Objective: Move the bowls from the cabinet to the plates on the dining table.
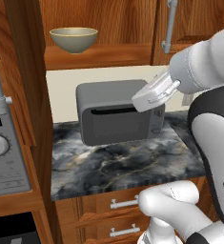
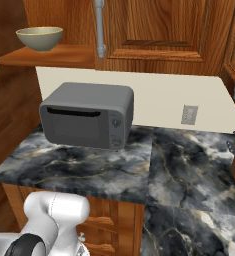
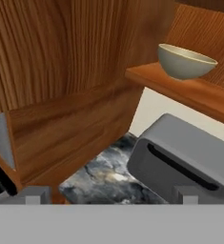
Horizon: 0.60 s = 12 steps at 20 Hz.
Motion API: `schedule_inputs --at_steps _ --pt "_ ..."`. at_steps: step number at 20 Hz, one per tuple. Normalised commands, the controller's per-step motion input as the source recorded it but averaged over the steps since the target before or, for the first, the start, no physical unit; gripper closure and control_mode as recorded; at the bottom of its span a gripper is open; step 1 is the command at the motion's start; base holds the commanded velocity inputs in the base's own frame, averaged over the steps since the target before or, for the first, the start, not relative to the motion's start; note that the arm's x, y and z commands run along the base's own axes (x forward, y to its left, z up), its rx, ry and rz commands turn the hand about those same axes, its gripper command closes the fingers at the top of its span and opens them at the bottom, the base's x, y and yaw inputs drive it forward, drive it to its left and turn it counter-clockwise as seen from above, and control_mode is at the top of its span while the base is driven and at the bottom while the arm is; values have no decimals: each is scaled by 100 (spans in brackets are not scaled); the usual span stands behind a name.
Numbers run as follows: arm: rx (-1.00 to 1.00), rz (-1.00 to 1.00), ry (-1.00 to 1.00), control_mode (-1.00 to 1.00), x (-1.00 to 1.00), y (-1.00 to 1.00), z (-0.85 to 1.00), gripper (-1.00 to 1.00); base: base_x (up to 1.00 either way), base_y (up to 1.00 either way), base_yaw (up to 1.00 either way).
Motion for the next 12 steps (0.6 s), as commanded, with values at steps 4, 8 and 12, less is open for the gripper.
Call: schedule_inputs --at_steps 4,8,12 --pt "-4 0 -7 -100 -5 -55 7 -100 0 0 0" --pt "-4 -1 -6 -100 -3 -52 10 -100 0 0 0" --pt "-5 -5 -5 -100 0 -40 5 -100 0 0 0"
